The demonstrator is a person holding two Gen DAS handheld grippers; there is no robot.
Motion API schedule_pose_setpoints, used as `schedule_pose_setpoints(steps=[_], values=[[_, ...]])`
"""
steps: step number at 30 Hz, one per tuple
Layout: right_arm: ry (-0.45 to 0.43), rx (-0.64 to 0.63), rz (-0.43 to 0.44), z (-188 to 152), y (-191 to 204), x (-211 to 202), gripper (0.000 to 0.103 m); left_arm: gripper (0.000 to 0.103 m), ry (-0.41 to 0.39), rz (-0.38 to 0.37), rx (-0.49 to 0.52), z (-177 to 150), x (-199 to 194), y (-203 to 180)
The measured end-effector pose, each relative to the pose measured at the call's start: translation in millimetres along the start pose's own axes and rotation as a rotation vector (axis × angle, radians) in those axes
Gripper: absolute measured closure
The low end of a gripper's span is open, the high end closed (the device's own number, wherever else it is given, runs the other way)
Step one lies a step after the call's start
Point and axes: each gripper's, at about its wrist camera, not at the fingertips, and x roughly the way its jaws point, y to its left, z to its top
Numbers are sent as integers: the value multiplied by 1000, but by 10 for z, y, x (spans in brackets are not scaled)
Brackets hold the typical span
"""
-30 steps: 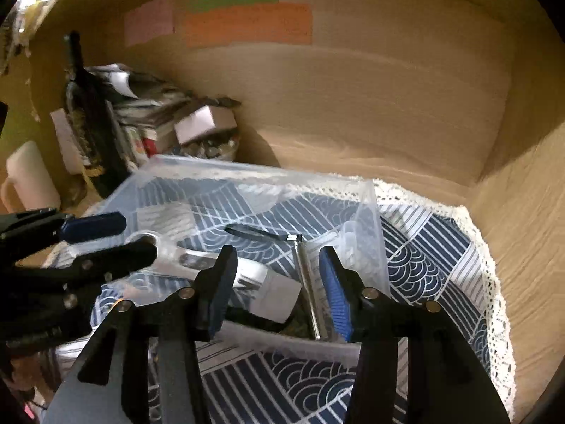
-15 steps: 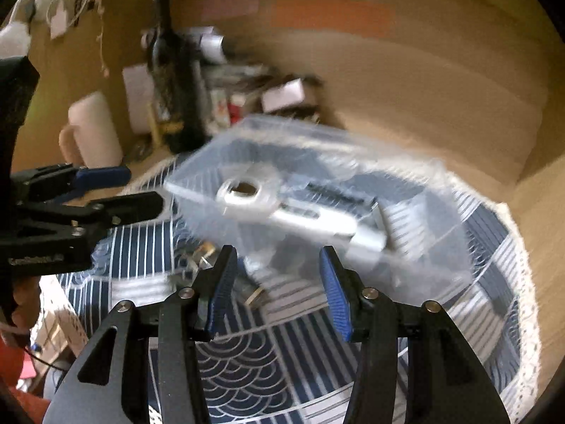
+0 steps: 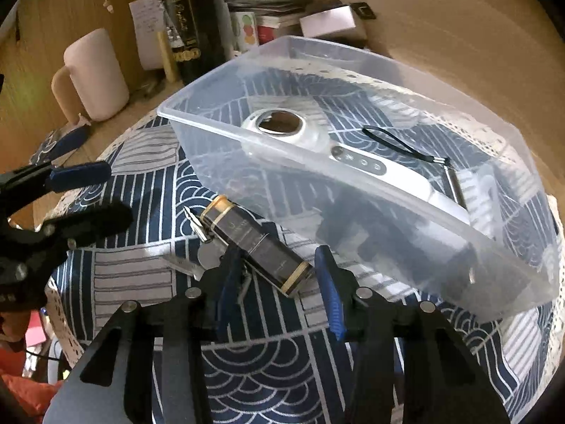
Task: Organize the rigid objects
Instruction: 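Grasp the black-and-gold key fob with the right tool while the left tool grips the keys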
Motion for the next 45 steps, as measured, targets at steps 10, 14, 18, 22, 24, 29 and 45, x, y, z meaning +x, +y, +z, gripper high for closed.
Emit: schedule_pose_setpoints(steps=[10, 14, 18, 22, 24, 29, 45], values=[[20, 34, -35, -296, -142, -148, 94, 37, 30, -16, 41, -51, 92, -158], [7, 38, -46, -306, -166, -262, 94, 37, 33, -14, 37, -83, 91, -163], [-40, 9, -33, -103, -73, -291, 72, 37, 33, -9, 19, -112, 75, -117], [-21, -59, 7, 87, 111, -101, 70, 37, 29, -4, -8, -143, 24, -23], [10, -91, 2, 157, 196, 46, 70, 37, 30, -2, -12, -157, 4, 8], [29, -124, 10, 175, 243, 155, 72, 37, 42, -11, -11, -192, -1, 15], [12, 67, -53, -516, -456, -281, 81, 37, 100, -63, 121, -203, 199, -524]])
